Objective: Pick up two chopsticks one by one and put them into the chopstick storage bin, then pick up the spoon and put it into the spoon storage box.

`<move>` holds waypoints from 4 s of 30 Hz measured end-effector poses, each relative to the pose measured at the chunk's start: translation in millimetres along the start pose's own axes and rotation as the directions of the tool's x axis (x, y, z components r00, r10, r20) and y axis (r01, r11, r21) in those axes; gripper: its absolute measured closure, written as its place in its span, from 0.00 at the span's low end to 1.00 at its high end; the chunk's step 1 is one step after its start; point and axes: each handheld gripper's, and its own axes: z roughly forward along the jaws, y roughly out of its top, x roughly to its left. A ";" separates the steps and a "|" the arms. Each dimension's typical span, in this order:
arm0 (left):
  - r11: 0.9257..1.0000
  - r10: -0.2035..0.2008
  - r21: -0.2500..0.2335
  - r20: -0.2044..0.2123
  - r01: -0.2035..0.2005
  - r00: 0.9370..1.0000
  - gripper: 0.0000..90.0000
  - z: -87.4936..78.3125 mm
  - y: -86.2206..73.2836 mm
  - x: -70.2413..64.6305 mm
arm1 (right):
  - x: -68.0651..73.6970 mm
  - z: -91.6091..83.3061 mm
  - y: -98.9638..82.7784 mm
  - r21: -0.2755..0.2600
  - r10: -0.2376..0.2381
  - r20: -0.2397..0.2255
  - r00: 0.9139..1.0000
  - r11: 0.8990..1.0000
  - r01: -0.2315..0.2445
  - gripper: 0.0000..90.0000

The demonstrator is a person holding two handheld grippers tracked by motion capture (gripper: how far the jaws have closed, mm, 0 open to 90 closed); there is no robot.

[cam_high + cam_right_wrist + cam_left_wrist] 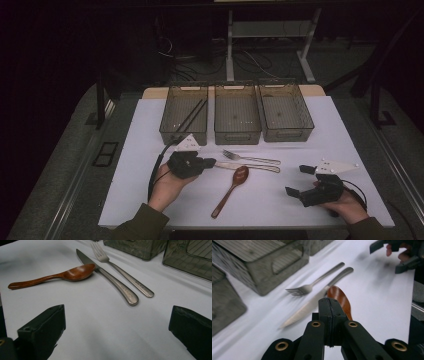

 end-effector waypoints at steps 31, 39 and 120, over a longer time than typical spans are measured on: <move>0.987 0.022 0.152 0.169 -0.048 0.985 0.99 46.3 -39.5 -52.1 | 0.3 1.2 0.0 0.005 -0.001 0.001 1.000 1.000 0.001 0.00; 0.974 0.067 0.201 0.165 -0.100 0.984 0.99 53.7 -41.9 -54.4 | 1.0 1.4 0.0 0.007 0.000 0.001 1.000 1.000 0.000 0.00; 0.984 0.075 0.150 0.106 -0.091 0.992 0.51 103.5 4.4 -7.4 | 2.5 5.8 0.5 0.015 -0.013 -0.004 1.000 1.000 0.013 0.00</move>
